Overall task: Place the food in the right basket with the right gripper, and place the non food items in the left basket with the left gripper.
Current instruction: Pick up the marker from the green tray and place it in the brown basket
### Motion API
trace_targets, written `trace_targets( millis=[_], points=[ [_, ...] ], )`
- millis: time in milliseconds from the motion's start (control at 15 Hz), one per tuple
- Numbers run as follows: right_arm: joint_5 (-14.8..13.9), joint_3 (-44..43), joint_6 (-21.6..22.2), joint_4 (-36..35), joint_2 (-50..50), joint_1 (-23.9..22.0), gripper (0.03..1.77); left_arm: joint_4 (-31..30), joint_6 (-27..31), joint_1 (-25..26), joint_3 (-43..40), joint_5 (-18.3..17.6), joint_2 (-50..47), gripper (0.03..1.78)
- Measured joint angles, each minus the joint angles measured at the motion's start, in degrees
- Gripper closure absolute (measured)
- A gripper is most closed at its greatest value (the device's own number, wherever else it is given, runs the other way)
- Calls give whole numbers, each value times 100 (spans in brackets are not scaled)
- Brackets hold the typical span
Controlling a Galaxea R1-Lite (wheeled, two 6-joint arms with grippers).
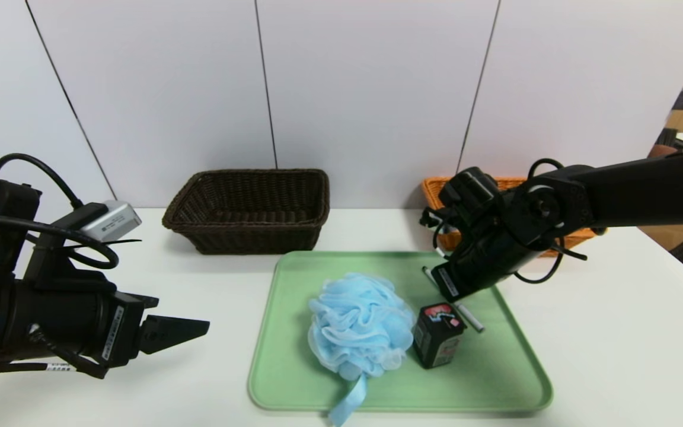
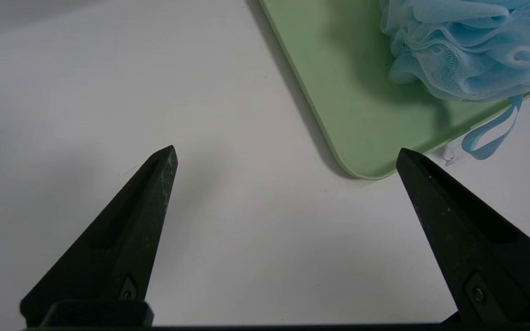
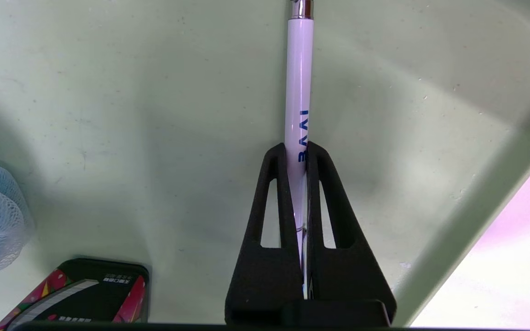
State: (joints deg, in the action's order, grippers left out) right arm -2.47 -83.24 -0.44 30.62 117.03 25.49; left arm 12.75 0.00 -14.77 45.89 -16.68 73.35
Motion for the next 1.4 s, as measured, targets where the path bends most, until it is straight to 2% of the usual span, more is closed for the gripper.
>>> trace_targets(
  millis=[600,1067,1200,1400],
  points=[
    [11,-74,2,-39,-341,118,170,1,-22,-16,2,6,-76,12],
    [-28,-1091,13,-133,-672,386,170,4,-30,-16,-9,11,-89,12],
    [-30,-1387,34,-627,-579,472,170,9,-62,-16,-16,11,-87,12],
    [-22,-1525,104,-1735,-341,647,170,9,-71,-16,-63,9,-80,12]
  ],
)
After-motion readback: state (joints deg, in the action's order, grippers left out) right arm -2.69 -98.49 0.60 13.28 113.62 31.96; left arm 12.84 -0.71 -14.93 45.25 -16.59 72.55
